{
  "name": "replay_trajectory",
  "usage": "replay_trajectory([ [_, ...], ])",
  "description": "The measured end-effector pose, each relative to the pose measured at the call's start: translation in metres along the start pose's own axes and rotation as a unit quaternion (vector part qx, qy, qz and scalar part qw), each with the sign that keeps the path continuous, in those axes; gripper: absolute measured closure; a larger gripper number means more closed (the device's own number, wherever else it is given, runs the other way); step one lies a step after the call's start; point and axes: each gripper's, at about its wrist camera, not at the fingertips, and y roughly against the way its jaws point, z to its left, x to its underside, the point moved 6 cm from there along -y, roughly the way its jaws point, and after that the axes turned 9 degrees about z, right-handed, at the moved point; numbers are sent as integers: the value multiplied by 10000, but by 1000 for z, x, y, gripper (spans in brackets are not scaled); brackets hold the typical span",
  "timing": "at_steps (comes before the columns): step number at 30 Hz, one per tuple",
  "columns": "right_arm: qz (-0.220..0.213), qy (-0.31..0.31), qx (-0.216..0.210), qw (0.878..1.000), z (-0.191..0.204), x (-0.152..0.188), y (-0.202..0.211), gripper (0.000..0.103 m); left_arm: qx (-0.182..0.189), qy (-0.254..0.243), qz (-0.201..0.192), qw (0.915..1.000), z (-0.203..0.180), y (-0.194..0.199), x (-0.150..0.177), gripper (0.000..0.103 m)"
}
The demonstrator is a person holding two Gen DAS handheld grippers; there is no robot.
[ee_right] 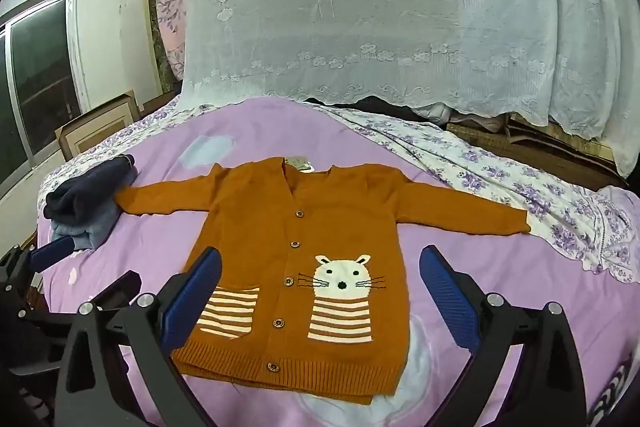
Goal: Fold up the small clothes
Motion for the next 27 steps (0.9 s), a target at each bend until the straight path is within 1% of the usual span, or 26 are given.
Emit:
replay_trajectory([
  [1,40,26,1,10000,-1,-8,-5,3,3,14,9,10000,0,0,0,4],
  [4,45,81,18,10000,-2,-12,-4,3,52,43,51,10000,0,-2,1,4],
  [11,-112,-17,-16,9999,1,-15,2,3,31,94,103,9999,0,-6,3,4],
  [27,-164,-71,-87,9998,9,-19,4,3,-17,104,86,9999,1,-5,6,4],
])
